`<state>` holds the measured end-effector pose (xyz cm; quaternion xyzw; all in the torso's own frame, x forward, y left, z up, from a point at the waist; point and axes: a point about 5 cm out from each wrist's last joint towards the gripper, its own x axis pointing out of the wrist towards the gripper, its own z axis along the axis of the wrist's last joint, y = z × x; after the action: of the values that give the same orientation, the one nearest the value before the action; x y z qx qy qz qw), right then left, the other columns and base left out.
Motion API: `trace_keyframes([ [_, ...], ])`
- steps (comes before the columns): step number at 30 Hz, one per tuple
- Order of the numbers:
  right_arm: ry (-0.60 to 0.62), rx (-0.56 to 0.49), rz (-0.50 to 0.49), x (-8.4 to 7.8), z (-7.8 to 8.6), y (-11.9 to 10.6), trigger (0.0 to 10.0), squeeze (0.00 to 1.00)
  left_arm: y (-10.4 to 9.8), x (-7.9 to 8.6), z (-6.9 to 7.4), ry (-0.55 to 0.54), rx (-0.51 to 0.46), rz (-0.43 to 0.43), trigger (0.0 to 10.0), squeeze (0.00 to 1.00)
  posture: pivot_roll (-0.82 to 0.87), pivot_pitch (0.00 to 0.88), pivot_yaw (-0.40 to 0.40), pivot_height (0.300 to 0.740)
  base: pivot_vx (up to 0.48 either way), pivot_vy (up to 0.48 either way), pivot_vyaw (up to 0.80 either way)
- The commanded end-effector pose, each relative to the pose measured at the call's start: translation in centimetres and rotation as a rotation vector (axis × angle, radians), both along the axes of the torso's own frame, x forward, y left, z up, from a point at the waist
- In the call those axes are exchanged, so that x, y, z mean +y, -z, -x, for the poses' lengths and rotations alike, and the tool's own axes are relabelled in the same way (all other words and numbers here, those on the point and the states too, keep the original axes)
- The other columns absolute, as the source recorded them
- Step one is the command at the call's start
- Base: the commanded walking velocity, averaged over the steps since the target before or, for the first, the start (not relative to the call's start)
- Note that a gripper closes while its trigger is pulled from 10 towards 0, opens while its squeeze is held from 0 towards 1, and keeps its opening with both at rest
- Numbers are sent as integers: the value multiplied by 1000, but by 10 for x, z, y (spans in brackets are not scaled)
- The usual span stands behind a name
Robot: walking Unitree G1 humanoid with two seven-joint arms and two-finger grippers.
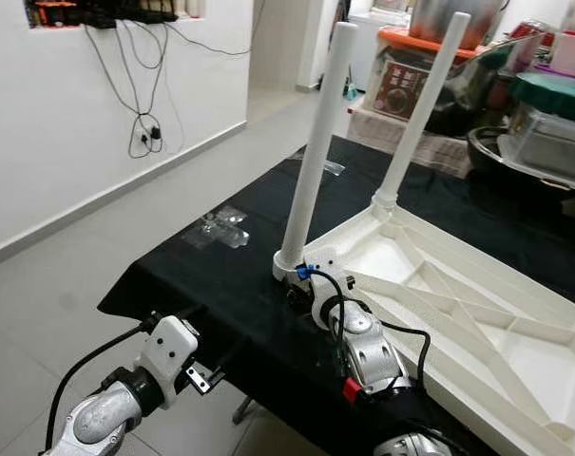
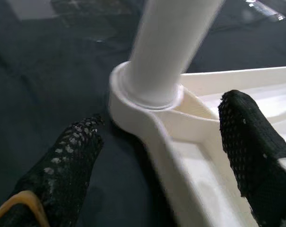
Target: Building children table
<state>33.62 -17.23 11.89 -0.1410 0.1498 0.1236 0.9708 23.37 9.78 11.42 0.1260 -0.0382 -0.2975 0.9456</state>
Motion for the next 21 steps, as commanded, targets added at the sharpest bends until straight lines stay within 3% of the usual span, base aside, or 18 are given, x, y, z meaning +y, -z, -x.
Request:
trace_keyframes([
  [1,27,-7,35,-14,-6,-11,10000,0,3,3,-3,6,27,-7,10000,0,34,0,-107,740,0,0,0],
  [2,32,-29,67,-25,-14,-23,10000,0,3,4,-3,9,29,-10,10000,0,32,0,-103,740,0,0,0],
  [4,32,-29,67,-25,-14,-23,10000,0,3,4,-3,9,29,-10,10000,0,32,0,-103,740,0,0,0],
  [6,-3,-53,115,-37,-26,-47,10000,0,5,0,-2,29,38,-9,10000,0,26,0,-102,740,0,0,0],
  [8,-43,-50,145,-39,-32,-56,10000,0,5,-3,-1,39,40,-10,10000,0,24,0,-102,740,0,0,0],
  [11,-128,5,90,-34,-39,-71,10000,0,6,-7,1,47,38,-13,10000,0,25,0,-107,740,0,0,0],
  [14,-190,56,51,-30,-39,-73,10000,0,6,-6,1,39,36,-10,10000,0,27,0,-110,740,0,0,0],
  [17,-331,155,2,-25,-37,-76,10000,0,8,-7,3,38,39,-18,10000,0,30,0,-112,740,0,0,0],
  [21,-365,180,9,-25,-37,-76,10000,0,8,-8,3,40,39,-18,10000,0,32,2,-114,740,0,0,0],
])
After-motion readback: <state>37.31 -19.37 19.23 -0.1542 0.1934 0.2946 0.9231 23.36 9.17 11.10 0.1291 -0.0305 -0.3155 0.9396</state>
